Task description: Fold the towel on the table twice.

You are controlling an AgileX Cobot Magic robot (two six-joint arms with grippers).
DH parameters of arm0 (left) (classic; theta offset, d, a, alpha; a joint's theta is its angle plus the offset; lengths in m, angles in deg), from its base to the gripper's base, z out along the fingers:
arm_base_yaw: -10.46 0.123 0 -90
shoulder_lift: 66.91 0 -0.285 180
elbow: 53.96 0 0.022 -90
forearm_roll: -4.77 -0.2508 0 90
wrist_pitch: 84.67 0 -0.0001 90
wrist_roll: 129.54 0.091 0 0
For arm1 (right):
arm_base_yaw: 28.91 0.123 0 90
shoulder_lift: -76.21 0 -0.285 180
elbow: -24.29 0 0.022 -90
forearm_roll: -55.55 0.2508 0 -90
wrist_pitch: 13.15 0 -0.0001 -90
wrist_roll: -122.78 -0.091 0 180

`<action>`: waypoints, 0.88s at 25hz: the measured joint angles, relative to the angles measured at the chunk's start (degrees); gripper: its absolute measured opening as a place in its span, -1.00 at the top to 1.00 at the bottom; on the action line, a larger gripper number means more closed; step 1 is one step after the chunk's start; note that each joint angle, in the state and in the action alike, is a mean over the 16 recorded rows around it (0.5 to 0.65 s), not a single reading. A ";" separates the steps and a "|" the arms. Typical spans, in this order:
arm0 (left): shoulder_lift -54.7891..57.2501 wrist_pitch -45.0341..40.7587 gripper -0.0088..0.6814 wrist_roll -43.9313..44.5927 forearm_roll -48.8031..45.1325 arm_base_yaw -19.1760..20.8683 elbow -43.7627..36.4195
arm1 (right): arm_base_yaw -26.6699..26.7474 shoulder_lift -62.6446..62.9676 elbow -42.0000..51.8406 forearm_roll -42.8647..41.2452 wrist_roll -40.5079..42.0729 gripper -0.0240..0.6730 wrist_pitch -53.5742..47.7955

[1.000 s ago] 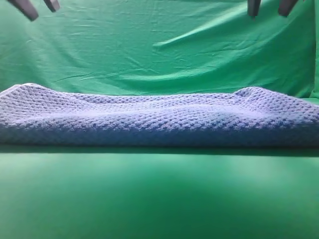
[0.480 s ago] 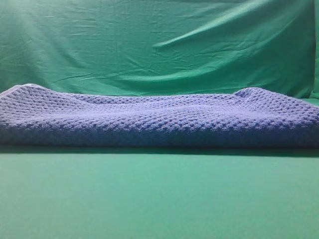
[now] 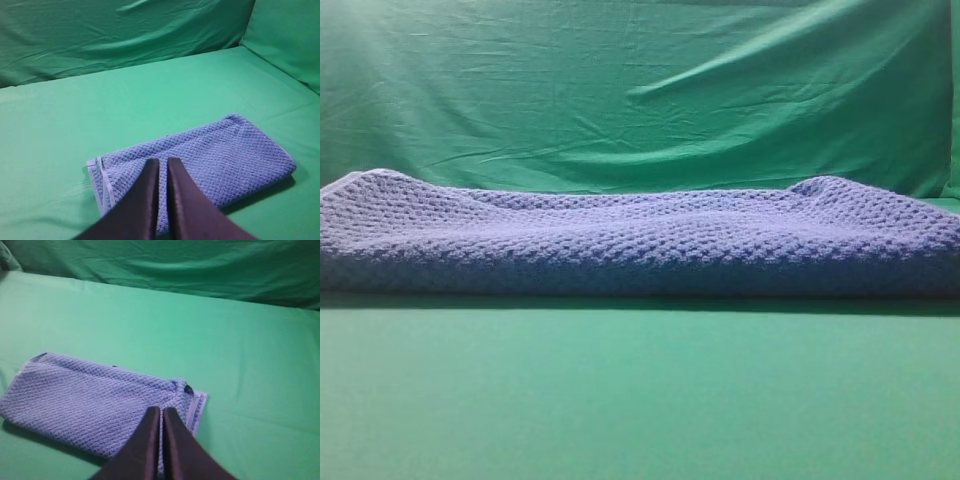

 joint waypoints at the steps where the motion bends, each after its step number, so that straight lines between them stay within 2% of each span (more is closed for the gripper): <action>1: -2.55 0.28 0.77 0.31 0.09 0.00 -1.81 | 0.00 2.59 2.16 0.31 0.53 0.93 0.95; 12: -25.79 2.17 0.77 -0.71 1.06 0.00 -17.40 | 0.00 26.69 21.05 2.43 3.22 0.93 6.84; 22: -33.47 4.16 0.77 -4.17 0.76 0.00 -25.12 | -0.02 38.15 29.25 3.67 3.67 0.86 7.51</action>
